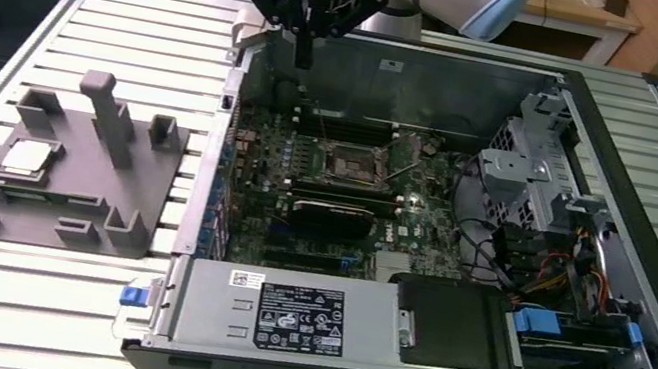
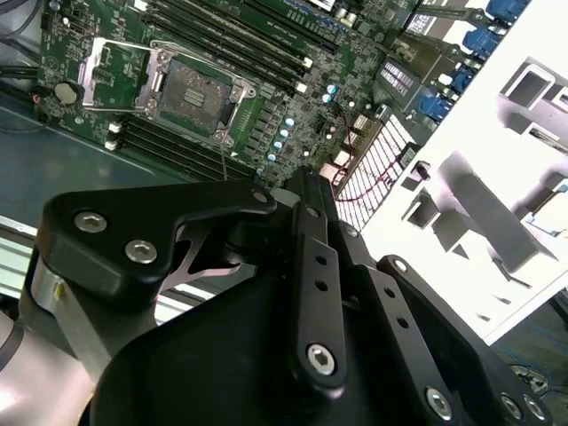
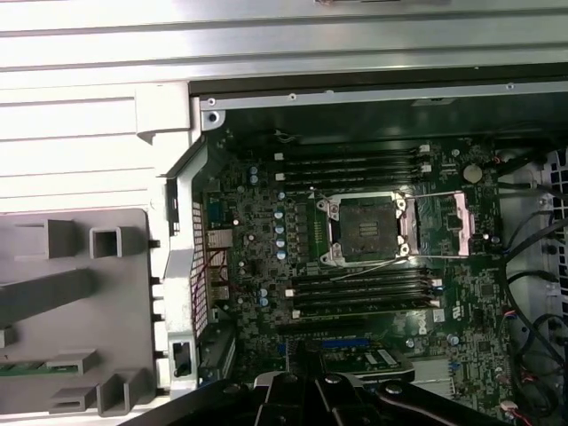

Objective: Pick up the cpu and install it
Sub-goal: 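Reach for the cpu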

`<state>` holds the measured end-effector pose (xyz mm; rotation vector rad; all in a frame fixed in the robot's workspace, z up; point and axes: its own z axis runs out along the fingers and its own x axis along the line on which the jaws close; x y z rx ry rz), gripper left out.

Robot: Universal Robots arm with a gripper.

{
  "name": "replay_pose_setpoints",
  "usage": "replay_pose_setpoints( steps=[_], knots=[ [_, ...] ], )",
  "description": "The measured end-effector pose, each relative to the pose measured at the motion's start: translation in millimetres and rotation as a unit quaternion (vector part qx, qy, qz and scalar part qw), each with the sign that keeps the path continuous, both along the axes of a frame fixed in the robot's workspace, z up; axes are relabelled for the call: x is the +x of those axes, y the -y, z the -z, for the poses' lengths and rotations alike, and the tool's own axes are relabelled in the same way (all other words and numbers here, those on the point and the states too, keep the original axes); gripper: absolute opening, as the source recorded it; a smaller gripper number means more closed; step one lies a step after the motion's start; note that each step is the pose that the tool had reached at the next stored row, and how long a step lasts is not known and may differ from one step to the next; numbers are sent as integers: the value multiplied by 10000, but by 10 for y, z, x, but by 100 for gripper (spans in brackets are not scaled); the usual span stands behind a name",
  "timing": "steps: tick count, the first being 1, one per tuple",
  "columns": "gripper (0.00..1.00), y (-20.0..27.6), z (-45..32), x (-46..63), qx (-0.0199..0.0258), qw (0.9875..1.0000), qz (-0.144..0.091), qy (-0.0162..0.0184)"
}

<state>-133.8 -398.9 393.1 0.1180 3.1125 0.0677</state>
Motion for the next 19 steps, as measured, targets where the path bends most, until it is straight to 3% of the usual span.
replay_pose_setpoints(
  steps=[11, 19],
  knots=[
    [11, -2, 0, -76, 0, 10000, 0, 0],
    [11, -5, 5, -192, 0, 10000, 0, 0]
  ],
)
